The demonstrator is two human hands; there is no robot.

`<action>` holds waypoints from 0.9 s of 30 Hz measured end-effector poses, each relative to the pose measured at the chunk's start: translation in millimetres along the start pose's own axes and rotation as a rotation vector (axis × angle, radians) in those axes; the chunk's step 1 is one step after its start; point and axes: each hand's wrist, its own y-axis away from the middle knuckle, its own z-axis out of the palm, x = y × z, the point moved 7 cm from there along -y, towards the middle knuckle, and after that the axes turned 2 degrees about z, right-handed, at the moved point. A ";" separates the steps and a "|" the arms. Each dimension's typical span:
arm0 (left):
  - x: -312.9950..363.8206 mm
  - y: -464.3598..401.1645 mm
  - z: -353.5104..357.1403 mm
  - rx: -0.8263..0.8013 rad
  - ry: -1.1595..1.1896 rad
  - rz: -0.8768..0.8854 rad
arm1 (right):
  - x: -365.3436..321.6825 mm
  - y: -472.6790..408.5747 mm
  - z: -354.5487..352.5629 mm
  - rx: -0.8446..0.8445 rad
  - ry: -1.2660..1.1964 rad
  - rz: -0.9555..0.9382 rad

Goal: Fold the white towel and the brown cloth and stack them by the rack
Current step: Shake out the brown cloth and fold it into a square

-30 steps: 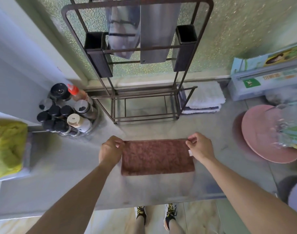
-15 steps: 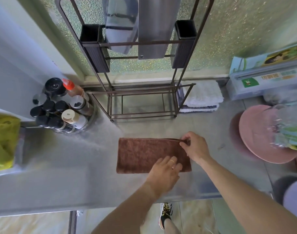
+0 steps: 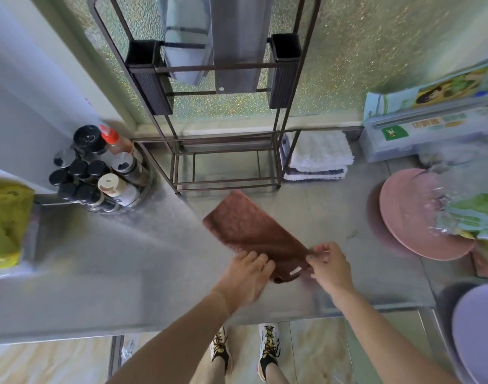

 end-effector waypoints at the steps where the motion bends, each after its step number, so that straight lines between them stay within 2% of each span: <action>1: -2.0 10.8 -3.4 0.004 0.042 -0.035 | 8.3 15.1 3.4 -0.043 -0.031 0.027; 7: -2.9 91.0 -6.1 0.003 0.284 -0.257 | 33.6 105.8 32.4 -0.387 -0.062 0.055; 11: -6.1 135.2 -4.0 0.007 0.564 -0.433 | 35.2 140.1 40.2 -0.530 -0.043 0.056; 14: -7.2 146.5 -12.1 0.041 0.720 -0.523 | 23.6 149.5 36.9 -0.577 0.024 -0.005; 18: -25.5 138.6 -25.6 0.169 0.807 -0.629 | -14.1 136.9 26.4 -0.489 -0.020 -0.084; 21: -52.7 124.5 -29.0 0.271 0.904 -0.854 | -40.0 107.5 32.1 -0.403 -0.061 -0.118; 24: -77.5 108.4 -18.6 0.297 1.000 -1.078 | -56.5 71.9 45.2 -0.263 -0.045 -0.133; 27: -98.3 90.8 -7.8 0.294 1.037 -1.172 | -70.4 40.5 60.5 -0.179 0.009 -0.152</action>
